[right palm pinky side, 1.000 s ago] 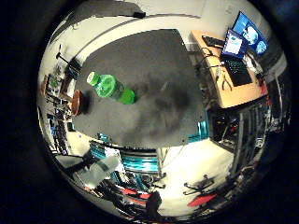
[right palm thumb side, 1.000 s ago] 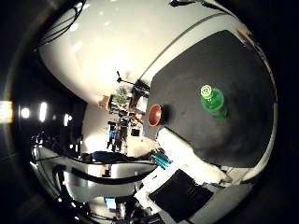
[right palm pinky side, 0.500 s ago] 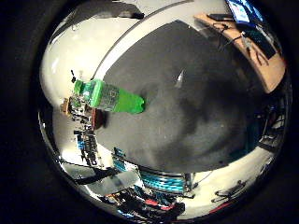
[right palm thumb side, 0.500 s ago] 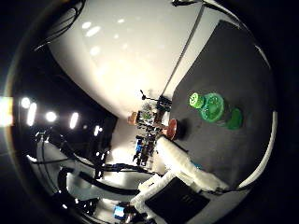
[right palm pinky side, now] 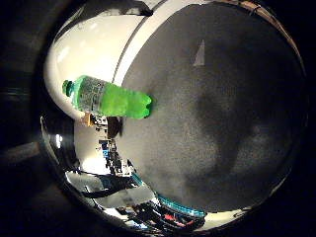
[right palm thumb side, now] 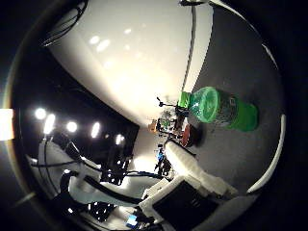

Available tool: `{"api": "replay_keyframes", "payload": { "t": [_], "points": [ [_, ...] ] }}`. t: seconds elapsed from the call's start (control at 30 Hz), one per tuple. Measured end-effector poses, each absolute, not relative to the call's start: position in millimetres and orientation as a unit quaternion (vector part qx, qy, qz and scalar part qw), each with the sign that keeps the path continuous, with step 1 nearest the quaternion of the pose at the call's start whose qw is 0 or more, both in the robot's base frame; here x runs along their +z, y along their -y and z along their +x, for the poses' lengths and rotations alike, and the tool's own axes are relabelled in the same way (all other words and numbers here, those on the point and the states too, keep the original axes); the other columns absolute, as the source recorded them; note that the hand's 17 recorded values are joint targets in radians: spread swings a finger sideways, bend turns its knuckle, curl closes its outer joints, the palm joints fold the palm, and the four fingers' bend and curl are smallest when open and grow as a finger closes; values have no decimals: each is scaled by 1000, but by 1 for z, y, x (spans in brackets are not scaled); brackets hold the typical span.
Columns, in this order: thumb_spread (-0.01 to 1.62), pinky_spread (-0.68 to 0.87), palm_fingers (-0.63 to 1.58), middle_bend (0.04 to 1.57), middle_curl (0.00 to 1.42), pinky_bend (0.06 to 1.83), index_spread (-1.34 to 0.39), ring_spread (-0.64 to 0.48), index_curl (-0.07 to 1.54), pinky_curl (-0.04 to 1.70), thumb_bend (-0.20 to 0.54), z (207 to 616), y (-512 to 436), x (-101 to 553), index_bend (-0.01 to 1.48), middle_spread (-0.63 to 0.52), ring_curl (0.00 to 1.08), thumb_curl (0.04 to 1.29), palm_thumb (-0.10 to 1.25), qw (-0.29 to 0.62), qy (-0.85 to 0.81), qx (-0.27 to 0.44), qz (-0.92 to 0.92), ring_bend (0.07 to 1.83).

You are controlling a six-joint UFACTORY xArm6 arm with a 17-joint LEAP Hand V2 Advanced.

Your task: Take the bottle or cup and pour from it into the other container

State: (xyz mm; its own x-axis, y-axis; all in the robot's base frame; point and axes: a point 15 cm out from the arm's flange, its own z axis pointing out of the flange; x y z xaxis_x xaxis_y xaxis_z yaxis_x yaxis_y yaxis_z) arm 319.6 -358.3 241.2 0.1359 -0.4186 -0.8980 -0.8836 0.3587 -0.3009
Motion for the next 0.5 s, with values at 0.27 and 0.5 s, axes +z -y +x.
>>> {"api": "replay_keyframes", "payload": {
  "t": [0.27, 0.5],
  "points": [
    [962, 408, 88, 247, 346, 839, -207, 157, 280, 0, -28, 349, 326, 237, 154, 72, 243, 334, 610, 534, -596, 242, -549, 427],
    [952, 413, 80, 259, 347, 851, -205, 168, 275, -1, -30, 361, 308, 230, 153, 85, 245, 327, 594, 527, -586, 261, -558, 431]
  ]
}}
